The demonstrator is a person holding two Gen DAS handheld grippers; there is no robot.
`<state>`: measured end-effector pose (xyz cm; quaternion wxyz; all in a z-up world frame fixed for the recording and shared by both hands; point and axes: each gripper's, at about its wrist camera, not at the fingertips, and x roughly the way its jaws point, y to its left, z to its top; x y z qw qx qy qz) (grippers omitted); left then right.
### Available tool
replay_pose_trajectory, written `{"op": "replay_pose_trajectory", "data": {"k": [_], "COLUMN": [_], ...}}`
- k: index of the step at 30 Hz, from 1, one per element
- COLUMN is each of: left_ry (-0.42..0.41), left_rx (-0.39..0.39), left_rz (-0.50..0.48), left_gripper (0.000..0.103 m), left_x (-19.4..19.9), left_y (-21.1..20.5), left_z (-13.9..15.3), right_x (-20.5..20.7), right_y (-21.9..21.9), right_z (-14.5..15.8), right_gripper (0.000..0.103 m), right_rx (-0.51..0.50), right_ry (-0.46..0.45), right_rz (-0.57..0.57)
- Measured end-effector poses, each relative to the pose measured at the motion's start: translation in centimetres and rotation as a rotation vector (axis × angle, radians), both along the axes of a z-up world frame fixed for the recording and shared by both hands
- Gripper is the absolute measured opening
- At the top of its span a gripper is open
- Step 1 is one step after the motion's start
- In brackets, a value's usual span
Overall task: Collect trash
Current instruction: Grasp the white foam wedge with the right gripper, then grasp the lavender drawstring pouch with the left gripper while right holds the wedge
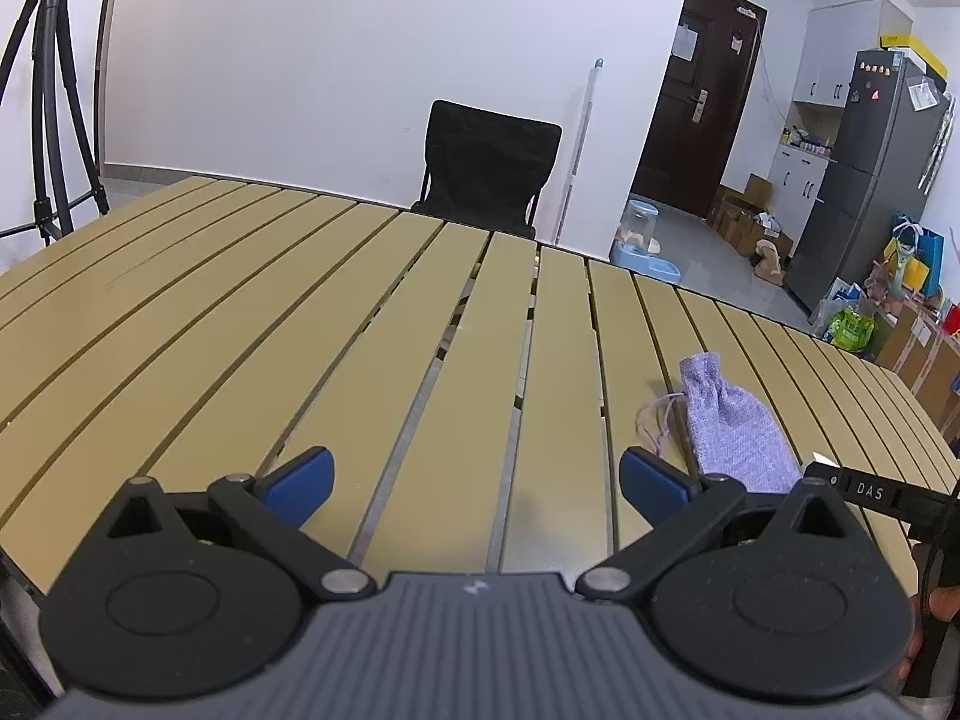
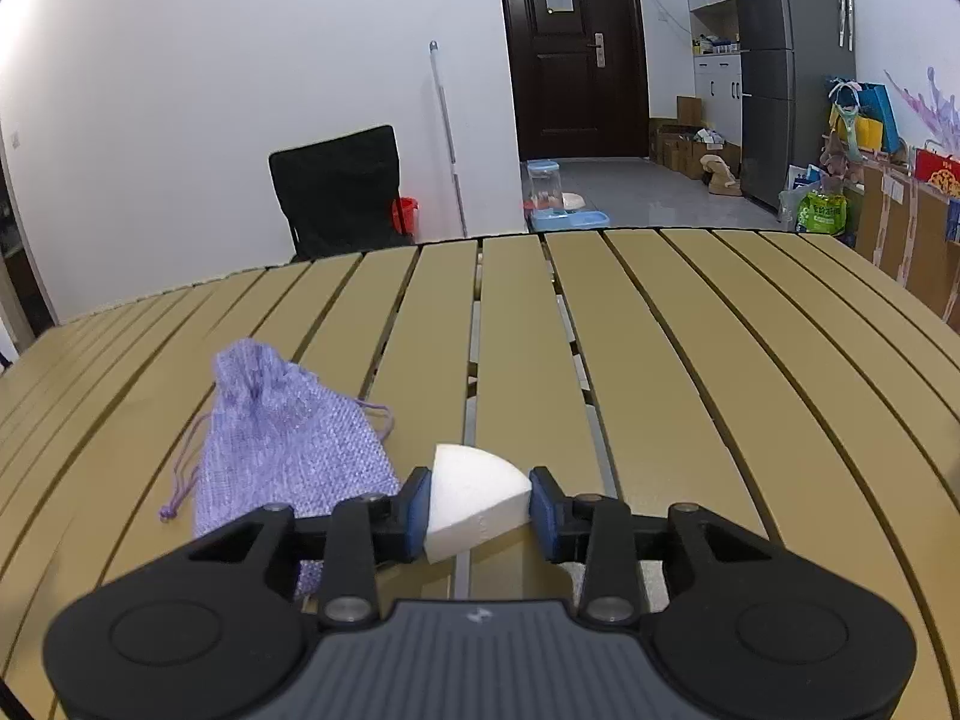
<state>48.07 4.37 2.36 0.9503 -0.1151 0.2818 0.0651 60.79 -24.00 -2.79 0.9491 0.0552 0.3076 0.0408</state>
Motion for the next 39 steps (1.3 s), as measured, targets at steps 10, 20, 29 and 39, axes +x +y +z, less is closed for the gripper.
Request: {"op": "replay_pose_trajectory", "data": {"k": [10,20,29,39], "left_ry": [0.019,0.050,0.114,0.205], "left_rx": [0.017,0.039,0.060,0.049], "left_rz": [-0.034,-0.090,-0.122,-0.052], "left_gripper": [0.103,0.103,0.103,0.103], "left_x": [0.4,3.5,9.6,13.9], "left_y": [-3.3,-9.8,-15.3,-17.7], "left_z": [-0.6,0.7,0.4,-3.3], "right_x": [-2.3,-5.7,-7.1,-7.2], "right_y": [-2.4,-6.5,-11.1,-14.0], "right_z": [0.5,0.9,0.3,-0.2], "right_gripper": [0.030,0.029,0.029,0.029], "right_rx": [0.047,0.063,0.134,0.198], "right_ry": [-0.052,-0.121,-0.156,-0.169], "right_rz": [-0.026,-0.077,-0.154,-0.180]}}
